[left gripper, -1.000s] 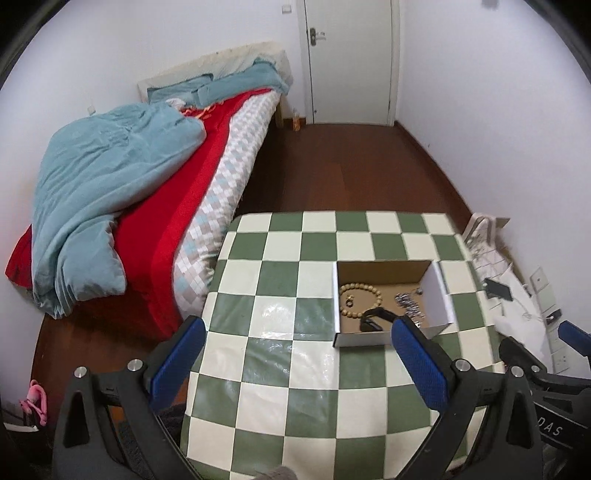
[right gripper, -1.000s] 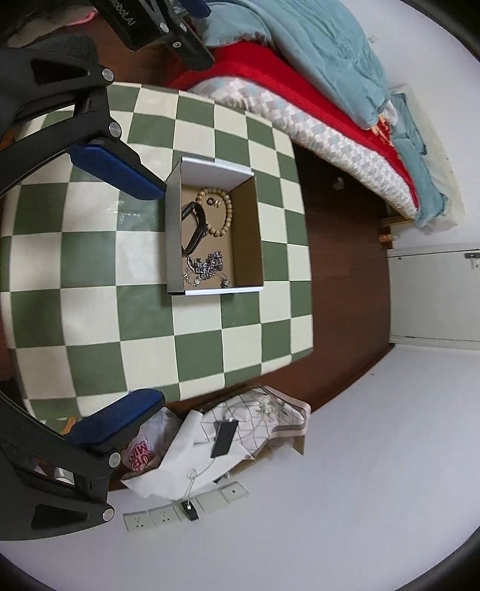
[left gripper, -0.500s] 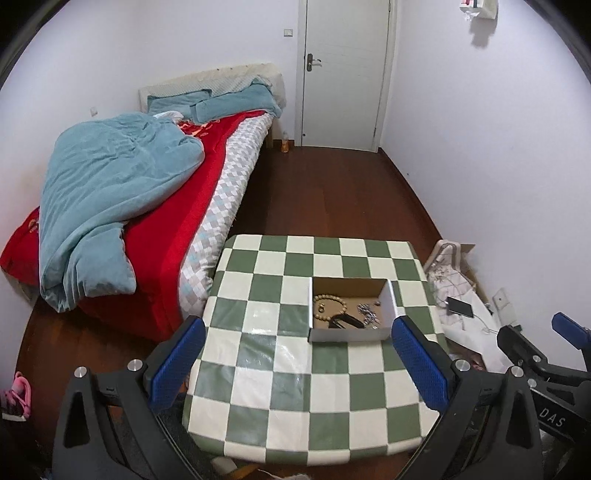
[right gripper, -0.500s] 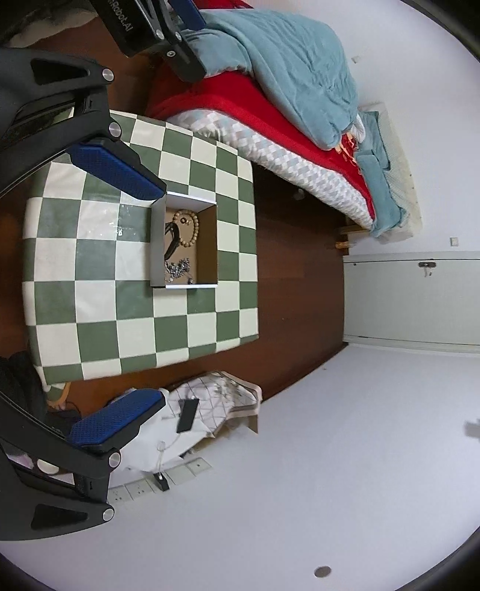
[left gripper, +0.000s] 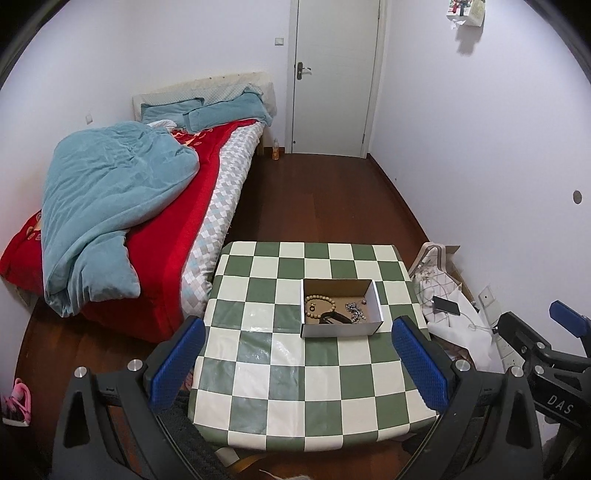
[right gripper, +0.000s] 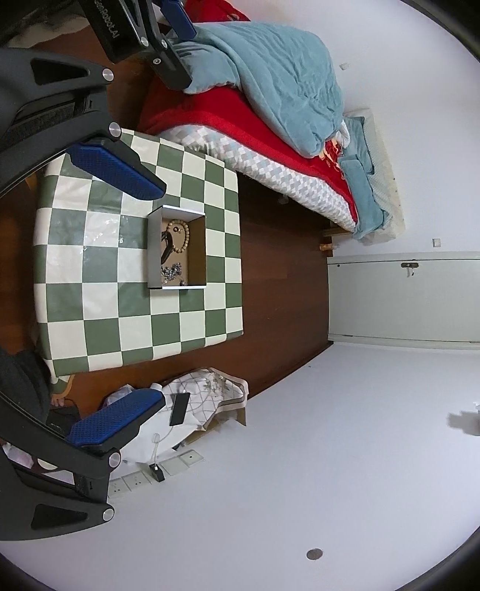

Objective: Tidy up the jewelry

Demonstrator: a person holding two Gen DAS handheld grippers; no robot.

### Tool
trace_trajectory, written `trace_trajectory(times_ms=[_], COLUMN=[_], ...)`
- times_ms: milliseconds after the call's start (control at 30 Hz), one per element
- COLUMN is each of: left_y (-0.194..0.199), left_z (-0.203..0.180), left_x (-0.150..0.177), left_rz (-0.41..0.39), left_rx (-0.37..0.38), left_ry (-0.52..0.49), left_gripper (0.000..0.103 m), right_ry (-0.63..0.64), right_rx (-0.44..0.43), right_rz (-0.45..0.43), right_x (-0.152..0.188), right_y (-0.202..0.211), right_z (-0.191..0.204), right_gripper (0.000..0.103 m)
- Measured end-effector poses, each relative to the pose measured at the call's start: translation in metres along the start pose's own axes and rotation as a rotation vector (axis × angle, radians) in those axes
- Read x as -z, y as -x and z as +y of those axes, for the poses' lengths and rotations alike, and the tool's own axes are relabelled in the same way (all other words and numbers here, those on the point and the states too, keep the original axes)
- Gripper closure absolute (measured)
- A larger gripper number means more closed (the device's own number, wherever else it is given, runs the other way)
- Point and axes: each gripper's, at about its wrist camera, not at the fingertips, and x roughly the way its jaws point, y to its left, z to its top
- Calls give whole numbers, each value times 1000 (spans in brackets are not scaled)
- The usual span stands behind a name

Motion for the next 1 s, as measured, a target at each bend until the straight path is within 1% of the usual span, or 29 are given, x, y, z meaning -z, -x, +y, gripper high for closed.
trace_trajectory(times_ms=[133, 300, 500, 700, 833, 1000], left_y=[-3, -17, -38, -55, -61, -62], left_z=[-1, 2, 1, 2, 3, 5], left_x=[-6, -17, -22, -23, -24, -22], left_rz=[-4, 7, 29, 64, 76, 83], left_rx=[-19, -41, -74, -80, -86, -90], left_ry=[10, 51, 48, 43, 38, 40], left_gripper=[0, 0, 0, 0, 0, 0], right_ry=[0, -14, -11, 4, 6, 6], right_rx=[-1, 3, 23, 38, 39, 38], right_rz=[2, 5, 22, 56, 82, 100], right_x=[-7, -17, -26, -31, -31, -29], right_y=[-4, -19, -40, -63, -78, -86], right_z=[0, -2, -1, 2, 3, 4], right_gripper=[0, 0, 0, 0, 0, 0])
